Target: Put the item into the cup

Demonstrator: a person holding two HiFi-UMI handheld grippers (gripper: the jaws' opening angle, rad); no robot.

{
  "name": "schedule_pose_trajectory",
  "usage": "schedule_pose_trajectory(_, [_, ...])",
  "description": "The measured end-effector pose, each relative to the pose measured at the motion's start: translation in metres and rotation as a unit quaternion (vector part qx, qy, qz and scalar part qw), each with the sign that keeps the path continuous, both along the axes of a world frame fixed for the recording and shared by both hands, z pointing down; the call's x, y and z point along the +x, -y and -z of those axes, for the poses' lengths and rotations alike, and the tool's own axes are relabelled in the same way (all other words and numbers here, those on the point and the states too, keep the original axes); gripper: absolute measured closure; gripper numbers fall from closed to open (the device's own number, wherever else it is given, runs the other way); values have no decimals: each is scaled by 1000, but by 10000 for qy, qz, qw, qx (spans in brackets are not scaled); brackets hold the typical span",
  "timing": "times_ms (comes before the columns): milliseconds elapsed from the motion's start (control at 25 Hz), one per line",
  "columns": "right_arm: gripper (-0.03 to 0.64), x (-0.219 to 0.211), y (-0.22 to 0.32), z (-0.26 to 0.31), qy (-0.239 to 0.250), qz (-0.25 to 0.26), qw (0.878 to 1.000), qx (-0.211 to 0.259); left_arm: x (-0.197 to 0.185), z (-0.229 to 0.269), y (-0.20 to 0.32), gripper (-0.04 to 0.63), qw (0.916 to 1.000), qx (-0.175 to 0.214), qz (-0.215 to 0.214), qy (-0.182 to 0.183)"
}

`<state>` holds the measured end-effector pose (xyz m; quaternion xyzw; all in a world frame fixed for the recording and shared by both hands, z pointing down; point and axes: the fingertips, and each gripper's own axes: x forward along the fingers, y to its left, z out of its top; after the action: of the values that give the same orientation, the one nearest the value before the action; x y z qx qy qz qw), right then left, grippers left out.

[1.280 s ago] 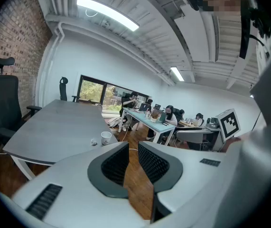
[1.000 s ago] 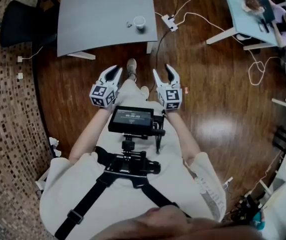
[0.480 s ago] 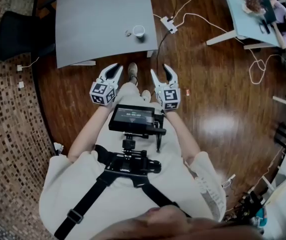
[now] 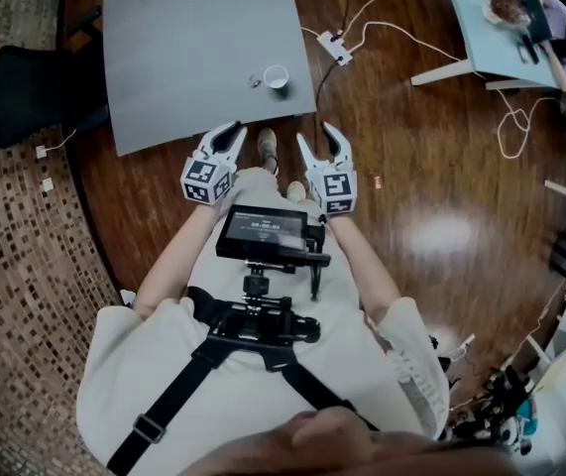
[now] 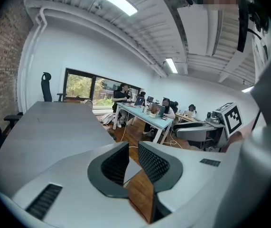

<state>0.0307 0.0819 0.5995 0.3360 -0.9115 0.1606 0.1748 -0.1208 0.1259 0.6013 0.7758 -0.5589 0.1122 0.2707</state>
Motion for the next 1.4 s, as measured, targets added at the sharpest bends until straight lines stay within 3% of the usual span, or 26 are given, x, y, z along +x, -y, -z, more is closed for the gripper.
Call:
schedule_pose_trajectory(720, [373,-51,48,-2,-241,-309,9992,123,-47,-41,58,535,9982,-217,-520,-186])
schedule_pose_trajectory(960, [373,-52,67,5,-233,-565,9978,264,-48,-48,79,535,9958,-254,-866,-122])
schedule_pose_trajectory(1400, [373,-39,82,-7,-348,-949,9947,203,-41,-84,89,534,9888,-706,-1314,-55])
